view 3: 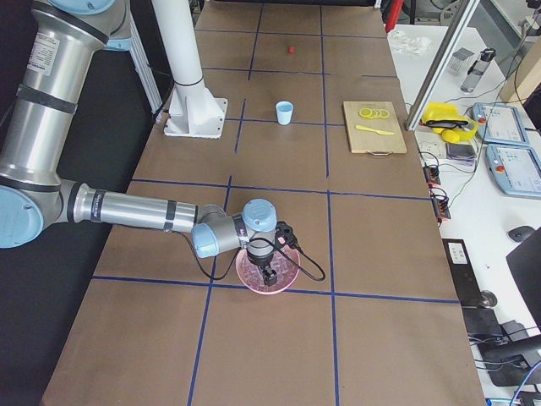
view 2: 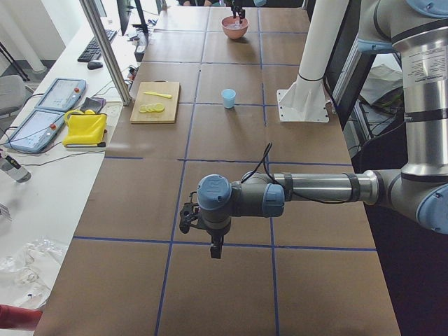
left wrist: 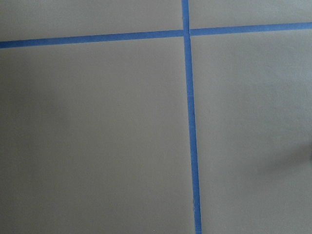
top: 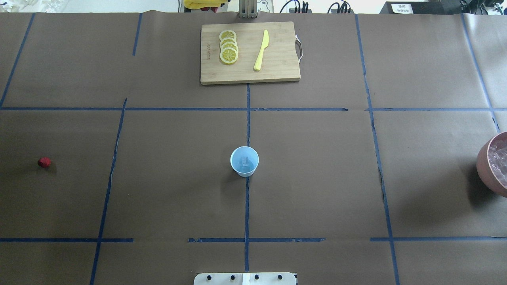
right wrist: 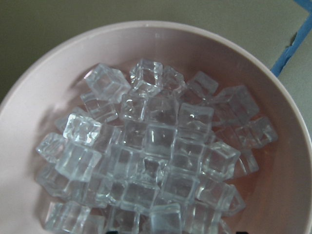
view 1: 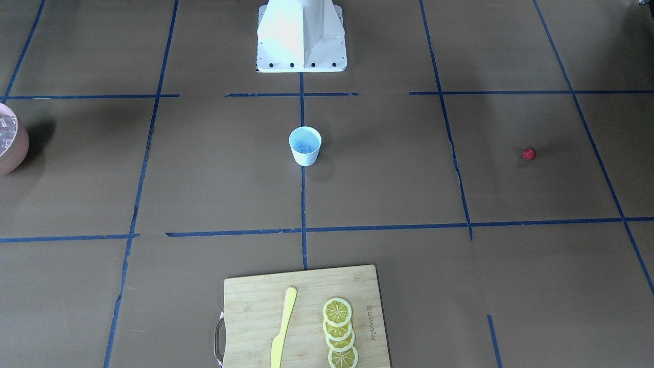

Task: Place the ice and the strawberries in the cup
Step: 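Grasp a third ice cube from the pink bowl with the right gripper, then carry the ice cube with the right gripper over the cup, then lower the ice cube into the cup and open the right gripper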

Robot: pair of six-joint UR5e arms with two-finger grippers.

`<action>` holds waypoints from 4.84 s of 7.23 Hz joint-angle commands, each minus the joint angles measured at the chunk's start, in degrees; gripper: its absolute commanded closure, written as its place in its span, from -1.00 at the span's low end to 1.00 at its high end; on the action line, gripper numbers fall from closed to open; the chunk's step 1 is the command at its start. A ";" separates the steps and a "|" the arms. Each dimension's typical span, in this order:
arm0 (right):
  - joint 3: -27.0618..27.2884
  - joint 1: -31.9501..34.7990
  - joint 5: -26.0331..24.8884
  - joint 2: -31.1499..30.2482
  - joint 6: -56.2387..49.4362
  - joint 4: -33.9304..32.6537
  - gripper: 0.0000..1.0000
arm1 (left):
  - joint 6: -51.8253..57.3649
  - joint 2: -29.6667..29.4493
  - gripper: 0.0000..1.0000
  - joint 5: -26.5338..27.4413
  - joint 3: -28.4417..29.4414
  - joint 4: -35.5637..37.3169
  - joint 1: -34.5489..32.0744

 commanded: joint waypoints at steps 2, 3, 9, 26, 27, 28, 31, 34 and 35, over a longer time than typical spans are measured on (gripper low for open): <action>-0.01 -1.09 0.33 -0.16 -0.04 0.04 0.11 | 0.00 0.00 -1.00 0.00 0.00 0.00 0.00; 0.07 -1.27 0.33 -0.16 -0.13 0.13 0.57 | 0.00 0.00 -1.00 0.00 0.00 0.00 0.00; 7.08 -1.10 1.83 4.64 5.80 -6.33 1.00 | 0.00 0.08 -1.00 0.00 0.00 0.00 0.00; -4.76 -47.06 -27.88 68.48 82.66 -34.32 1.00 | 0.00 0.00 -1.00 0.00 0.09 0.00 0.26; -4.76 -47.33 -27.88 68.22 82.58 -34.32 0.98 | 0.00 0.00 -1.00 0.00 0.17 0.00 0.35; -4.76 -47.50 -27.88 68.31 82.58 -34.32 0.64 | 0.00 0.00 -1.00 0.00 0.26 0.00 0.35; -4.76 -47.94 -29.02 68.31 82.66 -34.58 -0.96 | 0.00 0.00 -1.00 0.00 0.26 0.00 0.35; -4.50 -47.33 -28.93 68.39 81.97 -34.58 -0.97 | 0.00 0.00 -1.00 0.09 0.35 0.00 0.35; -4.49 -44.80 -27.89 68.31 80.66 -34.59 -0.97 | 0.00 -0.09 -1.00 0.09 0.26 0.00 0.35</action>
